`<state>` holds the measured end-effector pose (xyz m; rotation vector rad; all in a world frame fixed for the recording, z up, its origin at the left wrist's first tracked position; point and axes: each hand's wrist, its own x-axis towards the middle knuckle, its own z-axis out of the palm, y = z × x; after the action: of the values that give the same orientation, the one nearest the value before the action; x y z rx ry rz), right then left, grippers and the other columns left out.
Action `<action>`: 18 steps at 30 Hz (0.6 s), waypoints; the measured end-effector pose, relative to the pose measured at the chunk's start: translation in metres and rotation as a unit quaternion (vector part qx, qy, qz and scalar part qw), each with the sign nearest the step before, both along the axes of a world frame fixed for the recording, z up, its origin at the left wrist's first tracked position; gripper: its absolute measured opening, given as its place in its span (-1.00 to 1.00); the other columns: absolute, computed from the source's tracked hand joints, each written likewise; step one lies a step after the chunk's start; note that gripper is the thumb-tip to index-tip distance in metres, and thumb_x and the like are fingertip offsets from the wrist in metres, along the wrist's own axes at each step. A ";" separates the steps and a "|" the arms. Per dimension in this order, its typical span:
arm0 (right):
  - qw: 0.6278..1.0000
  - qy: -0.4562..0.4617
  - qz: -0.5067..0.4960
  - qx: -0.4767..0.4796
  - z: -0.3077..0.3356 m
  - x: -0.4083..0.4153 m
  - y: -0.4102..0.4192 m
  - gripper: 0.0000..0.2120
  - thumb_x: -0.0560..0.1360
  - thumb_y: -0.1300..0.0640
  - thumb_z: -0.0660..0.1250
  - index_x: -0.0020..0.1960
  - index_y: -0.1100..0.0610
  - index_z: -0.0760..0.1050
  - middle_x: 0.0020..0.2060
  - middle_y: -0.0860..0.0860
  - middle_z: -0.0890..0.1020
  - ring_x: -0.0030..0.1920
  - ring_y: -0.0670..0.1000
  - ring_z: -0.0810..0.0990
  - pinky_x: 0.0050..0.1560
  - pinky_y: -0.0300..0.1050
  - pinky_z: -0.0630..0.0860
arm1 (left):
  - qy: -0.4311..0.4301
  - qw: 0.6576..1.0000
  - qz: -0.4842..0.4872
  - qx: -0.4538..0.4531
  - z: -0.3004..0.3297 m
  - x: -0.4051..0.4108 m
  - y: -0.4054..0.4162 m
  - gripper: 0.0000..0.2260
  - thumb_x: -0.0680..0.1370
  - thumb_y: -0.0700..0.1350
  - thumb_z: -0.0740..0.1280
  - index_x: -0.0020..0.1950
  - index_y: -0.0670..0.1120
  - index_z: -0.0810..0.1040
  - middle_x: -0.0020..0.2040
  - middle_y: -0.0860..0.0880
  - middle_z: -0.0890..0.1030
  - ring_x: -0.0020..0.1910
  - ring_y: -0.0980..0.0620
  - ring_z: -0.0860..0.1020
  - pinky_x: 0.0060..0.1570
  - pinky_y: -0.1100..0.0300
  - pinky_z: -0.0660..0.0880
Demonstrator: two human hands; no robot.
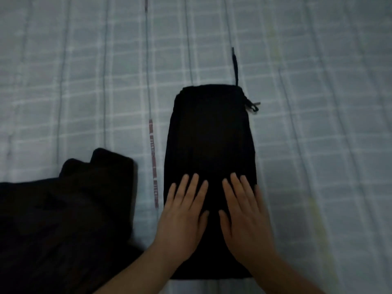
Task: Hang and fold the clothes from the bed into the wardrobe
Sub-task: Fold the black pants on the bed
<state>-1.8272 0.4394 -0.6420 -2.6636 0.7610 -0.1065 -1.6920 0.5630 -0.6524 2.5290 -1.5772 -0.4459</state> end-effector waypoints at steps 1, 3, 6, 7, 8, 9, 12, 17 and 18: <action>1.000 0.018 0.010 -0.009 -0.005 -0.017 0.008 -0.41 0.60 -0.02 0.15 0.58 0.12 0.18 0.59 0.07 0.15 0.59 0.10 0.07 0.50 0.29 0.13 | 0.003 1.000 -0.003 0.019 -0.005 -0.006 0.015 -0.42 0.61 0.11 0.09 0.61 -0.01 0.07 0.60 -0.07 0.13 0.60 -0.08 0.00 0.52 -0.10 0.02; 0.998 0.061 0.016 -0.019 -0.017 -0.047 0.020 -0.41 0.60 -0.05 0.12 0.59 0.10 0.16 0.58 0.06 0.15 0.59 0.10 0.08 0.48 0.34 0.14 | -0.002 0.999 -0.006 0.049 -0.012 -0.012 0.041 -0.43 0.62 0.11 0.07 0.61 -0.02 0.09 0.59 -0.11 0.18 0.59 -0.12 0.06 0.52 -0.14 0.07; 0.993 0.116 0.004 -0.020 -0.029 -0.080 0.030 -0.40 0.62 -0.09 0.05 0.60 0.08 0.09 0.59 0.03 0.10 0.60 0.10 0.05 0.47 0.38 0.13 | -0.010 0.996 0.000 0.091 -0.015 -0.016 0.062 -0.44 0.64 0.12 0.01 0.62 -0.02 0.06 0.60 -0.15 0.16 0.59 -0.18 0.06 0.53 -0.18 0.07; 0.993 0.120 -0.004 -0.020 -0.030 -0.084 0.032 -0.40 0.62 -0.10 0.04 0.60 0.08 0.08 0.59 0.03 0.08 0.60 0.10 0.03 0.47 0.37 0.12 | -0.013 0.996 0.009 0.092 -0.013 -0.018 0.063 -0.44 0.65 0.12 0.00 0.62 -0.02 0.03 0.61 -0.15 0.13 0.59 -0.18 0.04 0.54 -0.17 0.04; 0.993 0.115 -0.015 -0.021 -0.027 -0.086 0.034 -0.39 0.62 -0.10 0.04 0.60 0.08 0.07 0.59 0.04 0.08 0.60 0.11 0.03 0.49 0.36 0.09 | -0.016 0.996 0.022 0.089 -0.010 -0.020 0.062 -0.44 0.65 0.12 0.00 0.62 -0.02 0.01 0.61 -0.15 0.10 0.60 -0.18 0.01 0.55 -0.16 0.01; 0.995 0.099 -0.021 -0.022 -0.023 -0.087 0.036 -0.39 0.61 -0.10 0.05 0.60 0.10 0.08 0.59 0.06 0.09 0.60 0.12 0.02 0.51 0.34 0.06 | -0.019 0.996 0.036 0.082 -0.005 -0.024 0.061 -0.43 0.66 0.12 0.02 0.63 -0.03 0.00 0.62 -0.15 0.07 0.60 -0.17 -0.02 0.55 -0.16 -0.01; 0.998 0.013 0.056 -0.023 -0.009 -0.093 0.050 -0.40 0.61 -0.06 0.14 0.58 0.14 0.15 0.57 0.10 0.19 0.59 0.12 0.08 0.54 0.26 0.05 | -0.025 1.000 0.000 0.016 0.007 -0.044 0.070 -0.41 0.64 0.10 0.11 0.61 -0.11 0.09 0.61 -0.17 0.10 0.60 -0.17 0.02 0.54 -0.17 0.03; 0.976 0.112 0.185 -0.034 -0.020 -0.117 0.052 -0.33 0.58 -0.13 0.22 0.58 0.12 0.14 0.56 0.10 0.24 0.58 0.08 0.10 0.55 0.17 0.09 | 0.000 0.984 -0.167 0.059 -0.003 -0.056 0.113 -0.35 0.62 0.22 0.15 0.62 -0.06 0.10 0.60 -0.09 0.16 0.60 -0.08 0.03 0.55 -0.06 -0.04; 0.972 0.141 0.187 -0.035 -0.022 -0.119 0.046 -0.31 0.57 -0.16 0.23 0.58 0.11 0.14 0.56 0.10 0.25 0.58 0.09 0.11 0.54 0.18 0.10 | -0.002 0.983 -0.167 0.070 -0.005 -0.051 0.116 -0.35 0.62 0.23 0.14 0.62 -0.05 0.10 0.60 -0.09 0.17 0.59 -0.07 0.02 0.55 -0.03 -0.08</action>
<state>-1.9459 0.4855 -0.6645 -2.8715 0.3222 0.3551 -1.7435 0.6788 -0.6572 2.3600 -2.0490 -0.6075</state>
